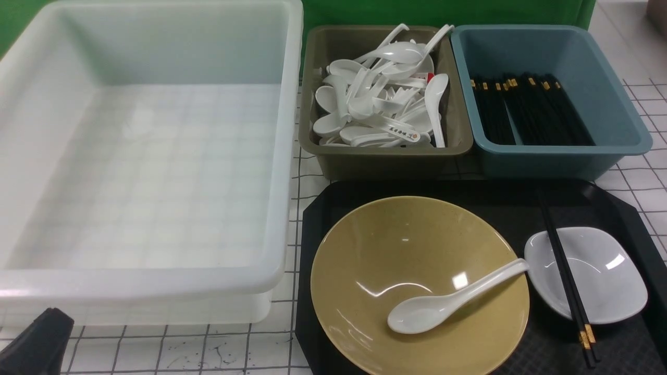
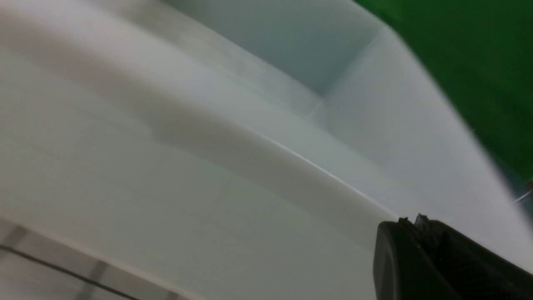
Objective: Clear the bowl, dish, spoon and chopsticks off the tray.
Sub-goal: Use the right arm to grab the chopsticks
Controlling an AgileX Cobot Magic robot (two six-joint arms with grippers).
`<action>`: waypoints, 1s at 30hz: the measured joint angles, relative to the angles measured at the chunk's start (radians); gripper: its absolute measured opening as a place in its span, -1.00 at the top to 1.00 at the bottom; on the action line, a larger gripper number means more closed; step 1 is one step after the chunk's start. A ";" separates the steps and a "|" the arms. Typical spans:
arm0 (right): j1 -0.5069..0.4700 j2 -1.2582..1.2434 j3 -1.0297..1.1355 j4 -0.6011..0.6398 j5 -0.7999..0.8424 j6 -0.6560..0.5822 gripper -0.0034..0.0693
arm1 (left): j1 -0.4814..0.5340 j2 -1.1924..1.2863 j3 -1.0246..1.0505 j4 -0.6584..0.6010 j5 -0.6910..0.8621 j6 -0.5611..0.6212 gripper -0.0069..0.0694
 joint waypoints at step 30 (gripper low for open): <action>0.211 0.275 -0.492 0.121 0.261 -0.005 0.80 | 0.000 0.191 -0.396 -0.090 0.179 0.457 0.85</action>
